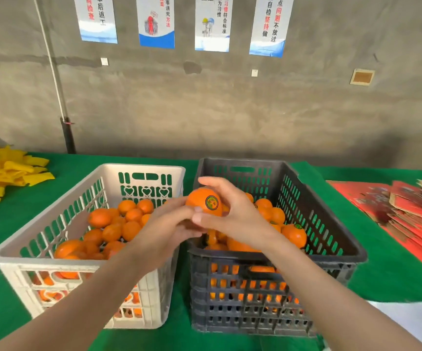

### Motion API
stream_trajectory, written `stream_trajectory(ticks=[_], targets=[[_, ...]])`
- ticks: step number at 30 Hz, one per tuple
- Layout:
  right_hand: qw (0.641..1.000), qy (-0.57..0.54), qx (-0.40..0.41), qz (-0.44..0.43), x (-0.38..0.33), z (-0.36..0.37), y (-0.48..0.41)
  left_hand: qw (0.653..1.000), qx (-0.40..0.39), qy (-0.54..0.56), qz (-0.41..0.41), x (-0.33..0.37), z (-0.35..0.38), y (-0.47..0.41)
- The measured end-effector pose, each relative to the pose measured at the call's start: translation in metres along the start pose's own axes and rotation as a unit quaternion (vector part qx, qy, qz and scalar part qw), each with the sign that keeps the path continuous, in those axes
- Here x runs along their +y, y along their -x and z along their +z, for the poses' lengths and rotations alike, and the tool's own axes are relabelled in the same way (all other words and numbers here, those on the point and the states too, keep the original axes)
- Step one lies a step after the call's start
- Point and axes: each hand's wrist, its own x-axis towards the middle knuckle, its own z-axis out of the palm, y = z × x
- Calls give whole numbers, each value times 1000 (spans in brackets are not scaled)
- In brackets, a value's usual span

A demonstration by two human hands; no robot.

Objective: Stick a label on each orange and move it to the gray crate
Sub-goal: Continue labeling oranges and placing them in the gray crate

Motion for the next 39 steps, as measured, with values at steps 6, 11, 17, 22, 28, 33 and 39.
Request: stream_trajectory(ticks=[6, 11, 17, 22, 28, 33, 39], targets=[[986, 120, -43, 105, 37, -53, -9, 961, 65, -265, 52, -37, 42, -28], [889, 323, -207, 249, 85, -67, -11, 828, 66, -556, 35, -65, 51, -41], [768, 391, -431, 267, 116, -56, -10, 810, 80, -579, 50, -66, 51, -38], [848, 416, -265, 193, 104, -56, -6, 803, 103, -585, 57, -65, 52, -35], [975, 68, 122, -175, 55, -17, 74, 841, 119, -507, 144, -64, 52, -20], [867, 292, -378, 140, 135, 58, 142, 856, 141, -465, 177, -65, 49, 1], [834, 386, -357, 168, 186, 80, 154, 821, 229, -451, 264, -96, 44, 49]])
